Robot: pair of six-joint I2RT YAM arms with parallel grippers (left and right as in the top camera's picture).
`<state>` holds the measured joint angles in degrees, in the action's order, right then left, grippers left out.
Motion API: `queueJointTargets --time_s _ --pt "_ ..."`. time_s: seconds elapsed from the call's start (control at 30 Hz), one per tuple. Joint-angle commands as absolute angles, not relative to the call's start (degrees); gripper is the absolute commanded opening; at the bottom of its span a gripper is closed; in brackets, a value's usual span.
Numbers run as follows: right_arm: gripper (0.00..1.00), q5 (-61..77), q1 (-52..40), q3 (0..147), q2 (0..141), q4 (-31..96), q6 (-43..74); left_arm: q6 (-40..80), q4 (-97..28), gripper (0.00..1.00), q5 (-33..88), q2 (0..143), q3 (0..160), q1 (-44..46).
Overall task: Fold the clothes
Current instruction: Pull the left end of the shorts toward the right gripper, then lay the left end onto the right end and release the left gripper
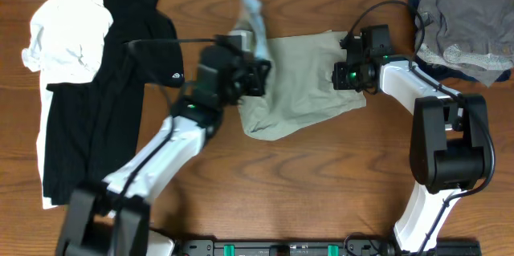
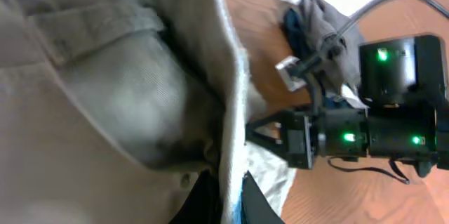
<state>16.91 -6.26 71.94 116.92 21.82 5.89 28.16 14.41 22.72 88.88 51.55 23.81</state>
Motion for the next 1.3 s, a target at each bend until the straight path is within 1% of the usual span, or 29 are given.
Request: queueJointTargets --time_s 0.0,0.27,0.33,0.47,0.53,0.67,0.9,1.1,1.27 --pt "0.06 16.78 -7.64 70.37 118.54 23.68 6.81 29.06 18.79 0.06 23.33 93.51 55.86 27.24" --pt "0.04 16.99 -7.64 70.37 118.54 23.64 6.83 29.02 20.71 0.06 23.33 101.86 64.79 32.53" --pt "0.02 17.06 -7.62 70.39 118.52 23.62 6.83 29.02 20.71 0.06 23.33 102.5 66.24 33.28" --pt "0.01 19.22 -7.14 70.83 117.54 23.62 6.81 29.02 20.71 0.06 23.31 102.54 67.57 33.63" --pt "0.01 21.85 -6.44 71.2 115.83 23.9 6.81 29.02 20.67 0.06 23.31 102.56 67.59 33.63" --pt "0.04 26.0 -4.14 71.35 110.04 24.12 7.44 28.97 19.07 0.06 22.7 102.56 67.59 33.63" --pt "0.09 25.61 0.23 71.35 99.24 26.74 8.08 28.6 17.43 0.06 21.56 102.56 67.59 33.63" --pt "0.1 25.52 3.42 71.35 95.68 27.59 8.1 28.6 17.47 0.06 19.44 102.56 67.59 34.94" --pt "0.07 25.5 4.14 71.35 95.68 29.58 7.62 28.56 19.49 0.07 16.32 102.67 67.59 37.19"
